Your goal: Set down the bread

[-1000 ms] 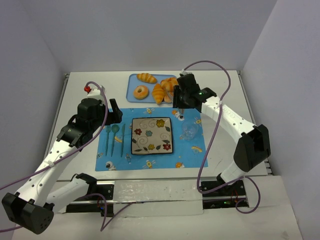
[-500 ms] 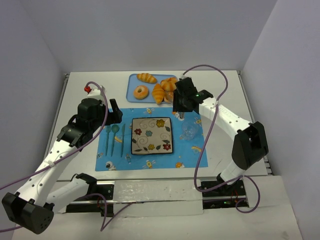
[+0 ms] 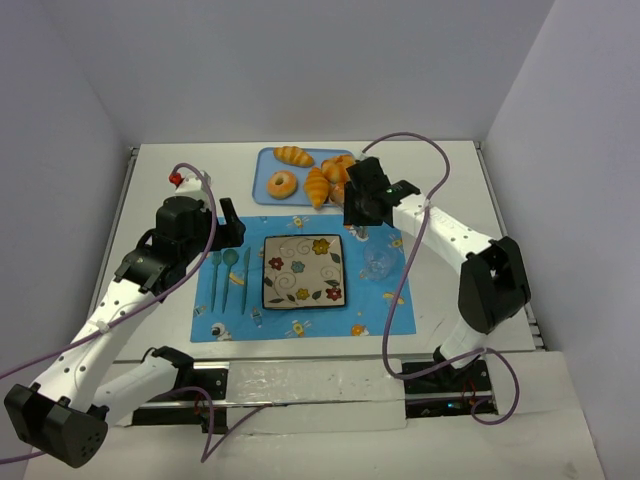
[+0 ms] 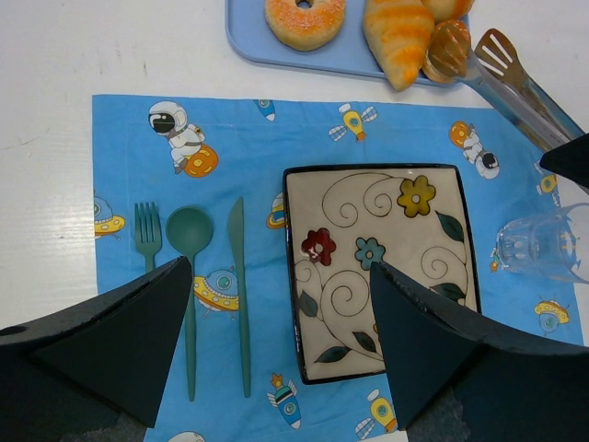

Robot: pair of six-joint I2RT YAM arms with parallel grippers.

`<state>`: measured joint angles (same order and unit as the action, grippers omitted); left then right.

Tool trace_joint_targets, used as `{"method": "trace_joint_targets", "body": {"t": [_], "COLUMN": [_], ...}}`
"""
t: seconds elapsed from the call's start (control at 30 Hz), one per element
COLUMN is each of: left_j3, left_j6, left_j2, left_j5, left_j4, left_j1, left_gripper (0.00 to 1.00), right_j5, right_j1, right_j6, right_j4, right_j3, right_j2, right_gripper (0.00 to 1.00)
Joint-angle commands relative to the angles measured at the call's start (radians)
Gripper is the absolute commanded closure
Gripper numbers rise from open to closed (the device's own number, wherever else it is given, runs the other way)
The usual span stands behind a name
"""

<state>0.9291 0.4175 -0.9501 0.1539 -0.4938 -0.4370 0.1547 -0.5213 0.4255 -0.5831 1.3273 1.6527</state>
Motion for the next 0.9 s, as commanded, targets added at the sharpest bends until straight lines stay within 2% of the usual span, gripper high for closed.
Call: {"method": "trace_joint_targets", "body": {"t": [0.0, 0.17, 0.27, 0.5, 0.6, 0.87], "left_j3": [0.004, 0.004, 0.004, 0.004, 0.004, 0.004], "left_j6": [0.004, 0.003, 0.003, 0.003, 0.003, 0.003], "left_j2": [-0.001, -0.003, -0.004, -0.006, -0.007, -0.009], "left_j5": [0.007, 0.006, 0.004, 0.003, 0.003, 0.001], "left_j4": [0.027, 0.028, 0.027, 0.027, 0.029, 0.027], "left_j1": [0.003, 0.004, 0.004, 0.004, 0.004, 0.004], "left_gripper": [0.12, 0.12, 0.12, 0.12, 0.12, 0.12], "right_j5": [0.002, -0.003, -0.007, -0.006, 0.000, 0.048], "right_j1": [-0.009, -0.009, -0.009, -0.008, -0.011, -0.011], "right_j6": [0.004, 0.002, 0.002, 0.001, -0.001, -0.008], "right_j4": [0.046, 0.046, 0.048, 0.032, 0.025, -0.015], "right_j3": [0.006, 0.004, 0.003, 0.010, 0.012, 0.019], "right_j2": [0.013, 0.019, 0.016, 0.002, -0.016, -0.109], "right_gripper": [0.48, 0.50, 0.54, 0.73, 0.86, 0.95]}}
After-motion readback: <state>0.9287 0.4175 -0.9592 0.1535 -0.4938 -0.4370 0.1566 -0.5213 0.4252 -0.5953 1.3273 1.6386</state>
